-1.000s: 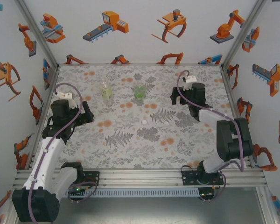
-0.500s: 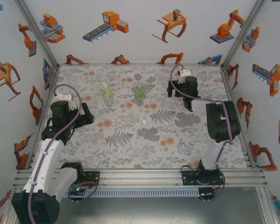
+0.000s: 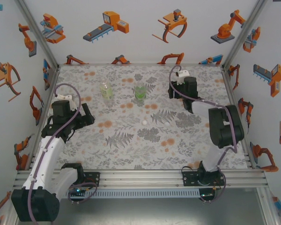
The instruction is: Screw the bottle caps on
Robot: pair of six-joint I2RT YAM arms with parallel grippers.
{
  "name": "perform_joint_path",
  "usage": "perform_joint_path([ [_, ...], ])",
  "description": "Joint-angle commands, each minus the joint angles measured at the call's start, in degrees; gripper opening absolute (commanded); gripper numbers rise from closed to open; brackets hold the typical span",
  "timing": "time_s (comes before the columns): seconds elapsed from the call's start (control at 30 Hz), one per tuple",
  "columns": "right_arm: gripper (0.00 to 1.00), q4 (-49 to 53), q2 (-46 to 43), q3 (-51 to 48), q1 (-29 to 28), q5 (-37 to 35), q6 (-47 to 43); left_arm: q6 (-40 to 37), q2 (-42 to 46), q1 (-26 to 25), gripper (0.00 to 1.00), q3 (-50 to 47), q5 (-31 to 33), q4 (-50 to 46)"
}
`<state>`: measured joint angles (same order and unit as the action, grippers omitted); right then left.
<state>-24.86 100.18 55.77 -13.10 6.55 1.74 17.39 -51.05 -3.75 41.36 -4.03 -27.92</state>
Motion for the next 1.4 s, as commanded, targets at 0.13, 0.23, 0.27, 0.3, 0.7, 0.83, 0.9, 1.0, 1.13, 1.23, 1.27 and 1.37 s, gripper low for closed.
perform_joint_path([
  [0.13,0.47,19.4,-20.0,-4.4,-4.7,1.1,-0.7,0.8,1.2,-3.0,0.99,4.2,-14.9,0.4],
  [0.23,0.47,27.0,-26.8,-5.5,-7.0,2.7,0.6,1.6,2.6,-4.9,0.98,4.3,-21.1,3.7],
  [0.27,0.47,29.6,-29.1,-5.7,-7.7,3.9,1.3,2.0,3.2,-5.8,0.98,4.3,-23.1,4.8],
  [0.3,0.46,31.9,-31.4,-6.0,-8.4,5.1,2.0,2.6,3.7,-6.8,0.98,4.5,-24.3,5.9],
  [0.7,0.42,34.6,-51.0,-10.3,-14.0,28.3,14.4,3.9,9.8,-28.7,0.97,1.5,-27.6,27.1],
  [0.83,0.39,26.7,-54.3,-11.5,-17.7,30.8,21.7,2.3,8.6,-35.0,0.97,2.8,-28.2,30.7],
  [0.9,0.37,24.3,-54.9,-11.0,-20.0,31.0,24.1,0.7,7.9,-38.4,0.97,3.3,-29.2,33.1],
  [1.0,0.36,21.0,-54.4,-10.4,-23.9,31.9,25.1,-2.1,6.2,-43.4,0.97,4.6,-28.7,33.5],
  [1.13,0.36,17.8,-51.8,-8.6,-29.8,32.8,24.8,-4.1,3.2,-48.7,0.97,6.0,-28.6,34.6],
  [1.23,0.35,18.1,-48.6,-5.5,-32.8,33.4,24.5,-5.0,0.6,-51.5,0.98,7.2,-30.2,34.9],
  [1.27,0.34,18.3,-47.6,-4.5,-33.7,33.3,24.4,-5.1,-0.1,-52.3,0.98,7.5,-30.5,35.2],
  [1.37,0.34,18.2,-45.8,-2.4,-35.6,33.4,24.1,-5.3,-1.7,-54.0,0.97,7.7,-31.4,36.7],
])
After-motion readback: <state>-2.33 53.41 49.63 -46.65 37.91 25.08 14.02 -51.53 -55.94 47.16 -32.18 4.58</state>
